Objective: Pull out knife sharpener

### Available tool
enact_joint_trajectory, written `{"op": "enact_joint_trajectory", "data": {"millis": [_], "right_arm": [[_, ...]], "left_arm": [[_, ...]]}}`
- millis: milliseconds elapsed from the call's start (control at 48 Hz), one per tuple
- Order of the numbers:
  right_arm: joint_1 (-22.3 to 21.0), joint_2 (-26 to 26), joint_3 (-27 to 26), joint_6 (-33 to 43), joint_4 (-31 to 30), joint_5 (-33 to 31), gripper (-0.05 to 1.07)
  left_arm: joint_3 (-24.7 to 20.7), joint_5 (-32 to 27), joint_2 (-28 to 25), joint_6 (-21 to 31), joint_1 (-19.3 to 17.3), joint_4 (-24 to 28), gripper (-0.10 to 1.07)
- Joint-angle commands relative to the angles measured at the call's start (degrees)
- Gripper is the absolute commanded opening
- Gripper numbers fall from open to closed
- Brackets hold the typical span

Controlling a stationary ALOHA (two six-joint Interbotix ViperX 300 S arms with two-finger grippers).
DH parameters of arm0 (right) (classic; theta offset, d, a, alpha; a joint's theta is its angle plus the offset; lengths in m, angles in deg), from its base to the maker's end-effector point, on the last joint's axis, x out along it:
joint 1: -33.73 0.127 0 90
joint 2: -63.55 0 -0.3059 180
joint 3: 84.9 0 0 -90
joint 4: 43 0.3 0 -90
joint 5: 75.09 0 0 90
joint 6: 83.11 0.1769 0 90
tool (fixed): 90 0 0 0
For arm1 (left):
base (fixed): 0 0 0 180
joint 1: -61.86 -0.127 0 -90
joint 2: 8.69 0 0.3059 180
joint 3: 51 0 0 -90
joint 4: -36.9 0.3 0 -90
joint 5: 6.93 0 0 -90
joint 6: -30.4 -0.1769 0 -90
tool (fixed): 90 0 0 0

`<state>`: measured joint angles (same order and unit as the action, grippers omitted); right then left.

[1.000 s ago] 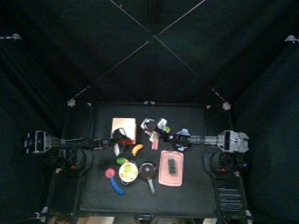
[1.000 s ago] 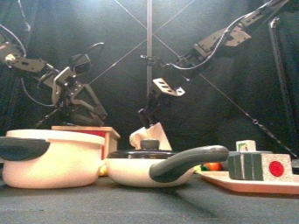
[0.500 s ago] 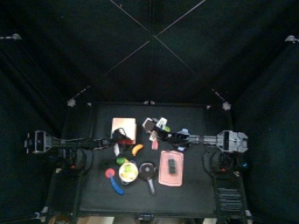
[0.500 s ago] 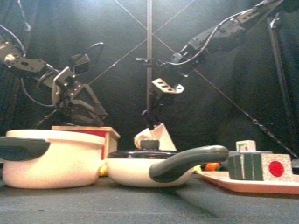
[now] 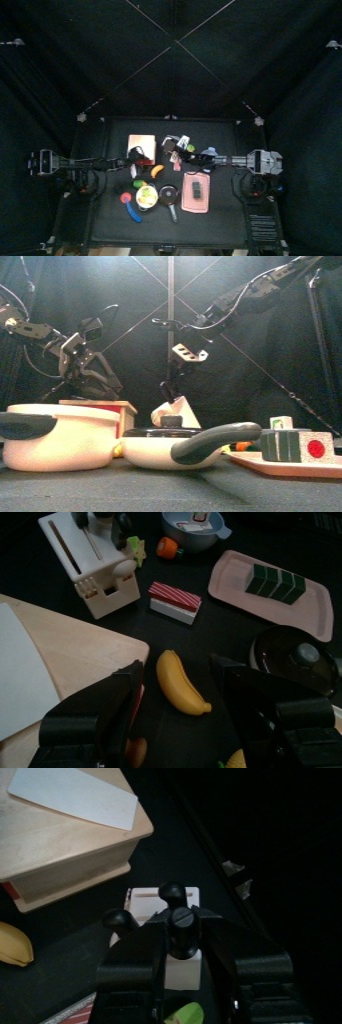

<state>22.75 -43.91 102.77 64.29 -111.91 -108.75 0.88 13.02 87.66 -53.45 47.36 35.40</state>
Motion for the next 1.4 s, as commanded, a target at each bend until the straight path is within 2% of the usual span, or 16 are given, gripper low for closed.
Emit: {"op": "enact_joint_trajectory", "data": {"millis": [0,1375], "right_arm": [[0.70,1.32,-1.58,0.35,-1.49,-0.53,0.64],[5.36,5.80,-3.52,1.32,-2.29,-0.88,0.64]], "left_arm": [[-0.44,0.18,0.09,0.09,0.09,0.00,0.91],[-0.44,0.00,-0.26,0.09,0.09,0.00,0.92]]}}
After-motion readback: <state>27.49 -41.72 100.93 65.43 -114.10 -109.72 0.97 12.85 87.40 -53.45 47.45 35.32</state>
